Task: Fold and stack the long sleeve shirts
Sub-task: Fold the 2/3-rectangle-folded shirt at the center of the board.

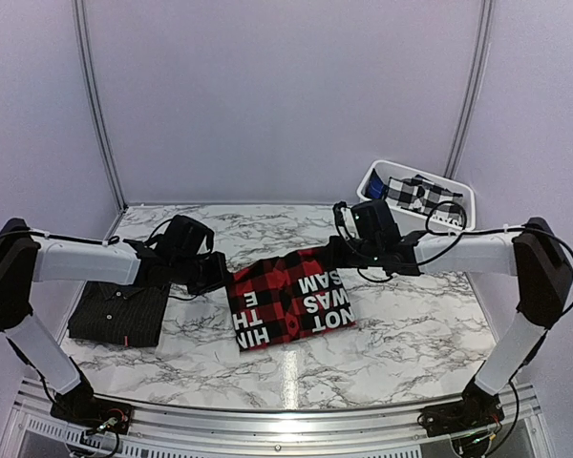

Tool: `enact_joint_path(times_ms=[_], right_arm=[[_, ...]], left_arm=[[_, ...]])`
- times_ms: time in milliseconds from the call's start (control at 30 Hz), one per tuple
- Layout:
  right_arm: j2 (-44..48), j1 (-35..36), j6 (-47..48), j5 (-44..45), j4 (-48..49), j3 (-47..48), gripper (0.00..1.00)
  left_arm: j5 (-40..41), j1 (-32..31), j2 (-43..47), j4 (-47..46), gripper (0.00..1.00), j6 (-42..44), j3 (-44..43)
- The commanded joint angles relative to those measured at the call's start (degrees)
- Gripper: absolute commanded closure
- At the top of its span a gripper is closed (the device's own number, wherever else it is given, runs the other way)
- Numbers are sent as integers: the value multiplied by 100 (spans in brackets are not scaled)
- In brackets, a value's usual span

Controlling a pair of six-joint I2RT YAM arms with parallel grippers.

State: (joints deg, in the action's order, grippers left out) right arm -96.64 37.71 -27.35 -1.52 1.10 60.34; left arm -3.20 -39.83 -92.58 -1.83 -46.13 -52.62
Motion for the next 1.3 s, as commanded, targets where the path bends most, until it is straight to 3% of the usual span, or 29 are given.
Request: enact_joint_path(times_ms=[0,200,467,633,967,1267], right_arm=[[370,38,-8,702,-382,-87,100],[91,-106,139,1254,-479,-159,100],[-733,-598,236,639,-38,-41,100],[-684,-599,242,611,-84,31,100],[96,-438,187,830,-1070,273,100],[-92,-574,159,1158,-1251,71,100]], left_arm=[[211,-51,103,142,100,324,-418],[280,90,-767,452,100,779,-1129],[-456,598,-2097,442,100,998,-2033],[-620,644,-2064,437,100,1018,-2139],[-858,552,-1585,437,100,1065,-2136],[-953,551,-2493,478,100,1062,-2728]])
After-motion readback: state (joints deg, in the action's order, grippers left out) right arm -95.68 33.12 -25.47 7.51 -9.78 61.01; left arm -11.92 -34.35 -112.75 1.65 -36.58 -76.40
